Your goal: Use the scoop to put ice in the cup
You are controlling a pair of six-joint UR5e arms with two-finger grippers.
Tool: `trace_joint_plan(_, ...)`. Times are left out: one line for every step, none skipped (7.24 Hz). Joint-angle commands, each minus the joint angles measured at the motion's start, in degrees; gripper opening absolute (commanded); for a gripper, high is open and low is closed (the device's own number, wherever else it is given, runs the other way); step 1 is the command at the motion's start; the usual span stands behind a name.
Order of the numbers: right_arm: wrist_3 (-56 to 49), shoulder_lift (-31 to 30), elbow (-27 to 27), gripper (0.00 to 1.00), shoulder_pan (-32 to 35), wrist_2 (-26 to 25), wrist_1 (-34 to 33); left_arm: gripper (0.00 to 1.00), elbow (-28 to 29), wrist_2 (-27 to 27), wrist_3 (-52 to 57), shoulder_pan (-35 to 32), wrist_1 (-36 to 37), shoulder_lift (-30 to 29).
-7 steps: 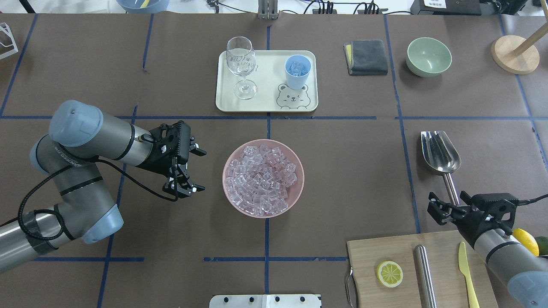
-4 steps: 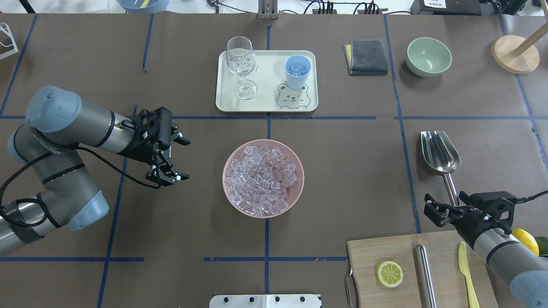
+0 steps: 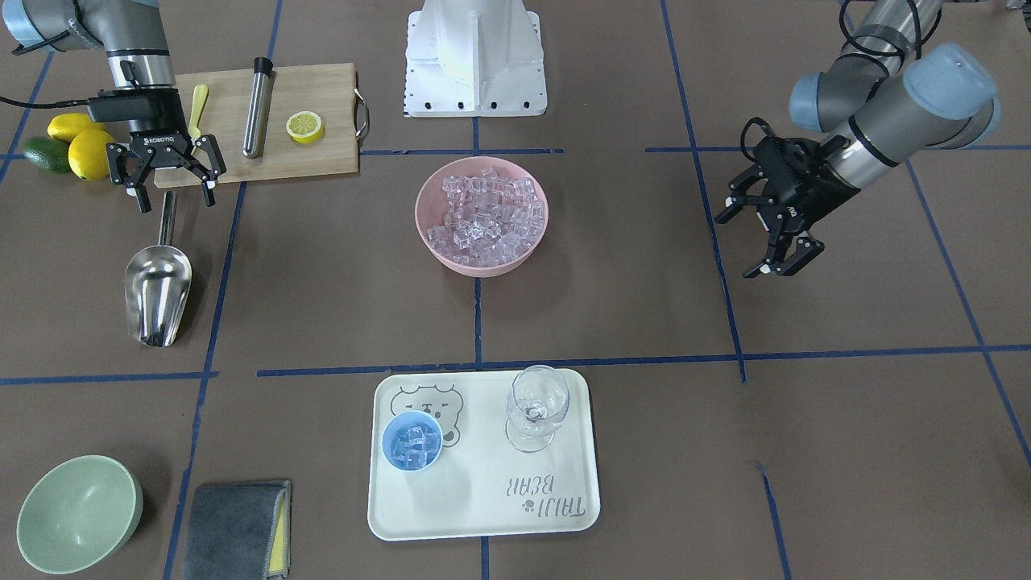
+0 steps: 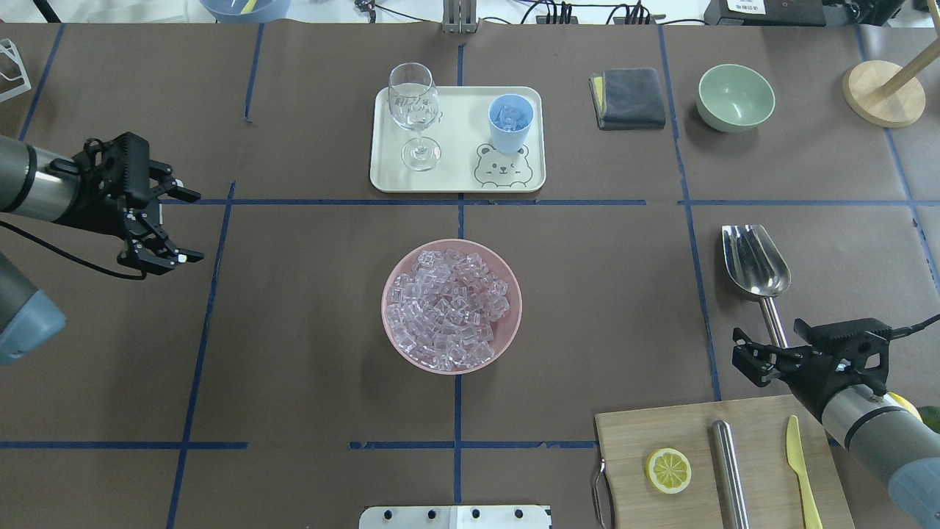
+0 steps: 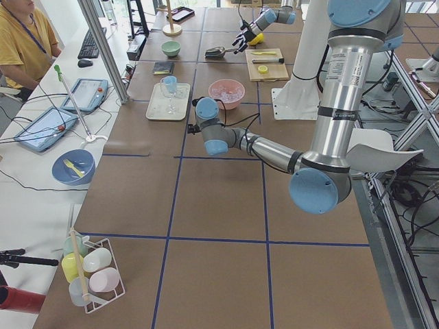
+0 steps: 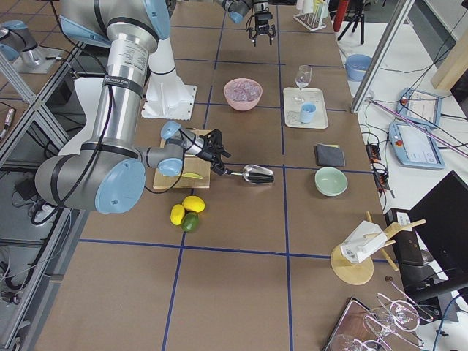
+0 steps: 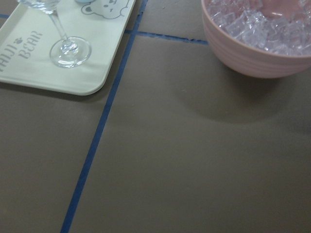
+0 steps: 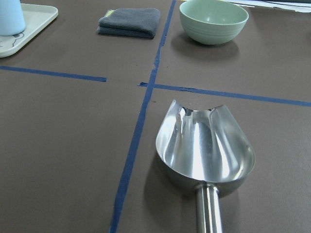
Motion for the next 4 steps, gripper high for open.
trace_joint_plan(-2.3,-0.1,1.6,1.00,2.7,3.2,-0.1,1.00,0.8,0.2,3.1,-7.0,0.7,4.7)
trace_joint_plan(-4.8,0.0,2.2,1.00,4.9,5.6,-0.1,1.00,1.3,0.7,3.2,-9.2,3.6,4.7)
trace_joint_plan(-7.1,0.7,2.3,1.00,7.9,8.4,-0.2,1.00,2.0,1.3,3.2,-11.3,6.5,4.7)
trace_joint_plan(-10.5,1.0,2.4,1.00,12.3,13.8,-0.2,1.00,2.4,2.2,3.2,-12.5,8.3,4.6)
